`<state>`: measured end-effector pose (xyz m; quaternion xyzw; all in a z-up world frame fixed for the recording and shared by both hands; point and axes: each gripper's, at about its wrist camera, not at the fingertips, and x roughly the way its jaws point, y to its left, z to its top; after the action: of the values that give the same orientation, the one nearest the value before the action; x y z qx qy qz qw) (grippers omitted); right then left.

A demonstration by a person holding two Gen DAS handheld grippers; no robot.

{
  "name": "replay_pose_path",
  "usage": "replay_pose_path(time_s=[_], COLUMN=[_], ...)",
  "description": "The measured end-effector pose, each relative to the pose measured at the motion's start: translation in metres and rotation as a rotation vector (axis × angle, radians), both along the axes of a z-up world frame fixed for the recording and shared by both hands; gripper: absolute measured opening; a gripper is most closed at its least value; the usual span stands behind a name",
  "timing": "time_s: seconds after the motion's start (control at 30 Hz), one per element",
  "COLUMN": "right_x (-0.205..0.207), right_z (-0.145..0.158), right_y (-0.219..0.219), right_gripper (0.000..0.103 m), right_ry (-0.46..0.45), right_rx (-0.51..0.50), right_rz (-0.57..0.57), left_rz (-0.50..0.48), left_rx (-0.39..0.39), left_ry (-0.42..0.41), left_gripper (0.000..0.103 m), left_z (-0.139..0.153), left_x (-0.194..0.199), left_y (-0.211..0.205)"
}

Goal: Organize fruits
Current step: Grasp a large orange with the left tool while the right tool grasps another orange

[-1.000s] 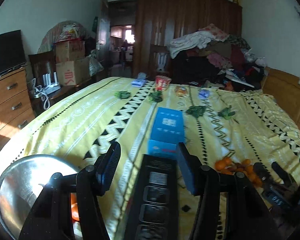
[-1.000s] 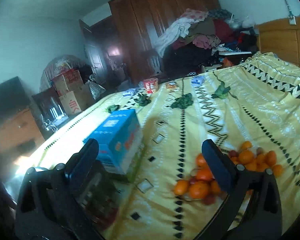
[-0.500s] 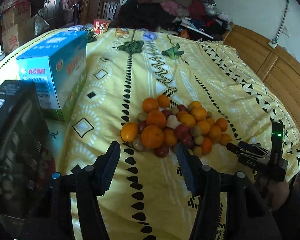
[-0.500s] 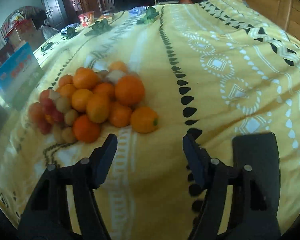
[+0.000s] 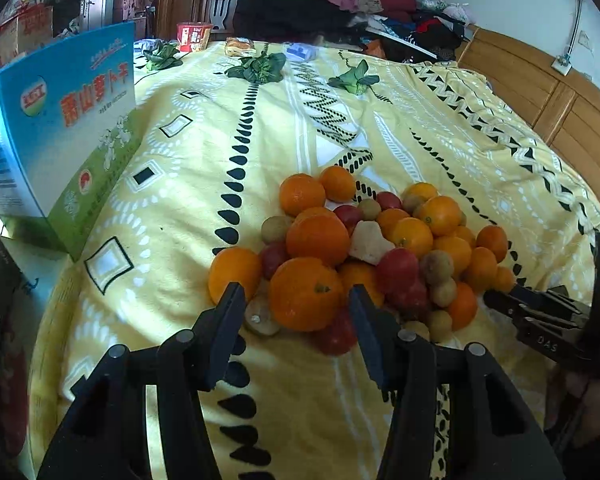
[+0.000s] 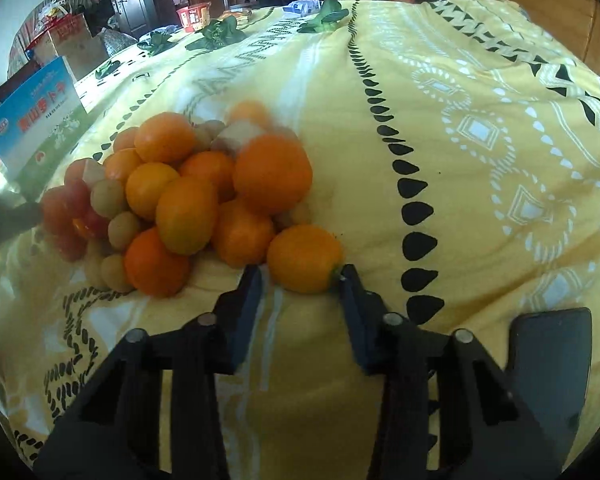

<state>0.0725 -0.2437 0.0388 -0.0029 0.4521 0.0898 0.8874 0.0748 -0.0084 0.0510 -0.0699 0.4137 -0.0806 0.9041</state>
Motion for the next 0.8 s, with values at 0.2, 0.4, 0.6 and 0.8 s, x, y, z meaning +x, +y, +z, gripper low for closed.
replay_pose_path(time_s=[0.2, 0.4, 0.6, 0.8], right_x=[0.004, -0.003, -0.016, -0.026], right_z=[-0.003, 0.008, 0.029, 0.056], right_y=[0.001, 0.000, 0.011, 0.029], right_gripper=[0.040, 0.036, 0.036, 0.036], right_ry=[0.004, -0.035, -0.071, -0.089], right_rx=[0.001, 0.025, 0.009, -0.049], right_rz=[-0.005, -0.009, 0.024, 0.025], left_rz=[-0.012, 0.002, -0.007, -0.015], left_rx=[0.003, 0.017, 0.004, -0.007], left_ry=[-0.010, -0.024, -0.053, -0.078], left_gripper=[0.043, 0.042, 0.042, 0.042], left_z=[-0.008, -0.004, 0.022, 0.056], left_x=[0.004, -0.002, -0.020, -0.042], left_y=[-0.005, -0.005, -0.003, -0.002])
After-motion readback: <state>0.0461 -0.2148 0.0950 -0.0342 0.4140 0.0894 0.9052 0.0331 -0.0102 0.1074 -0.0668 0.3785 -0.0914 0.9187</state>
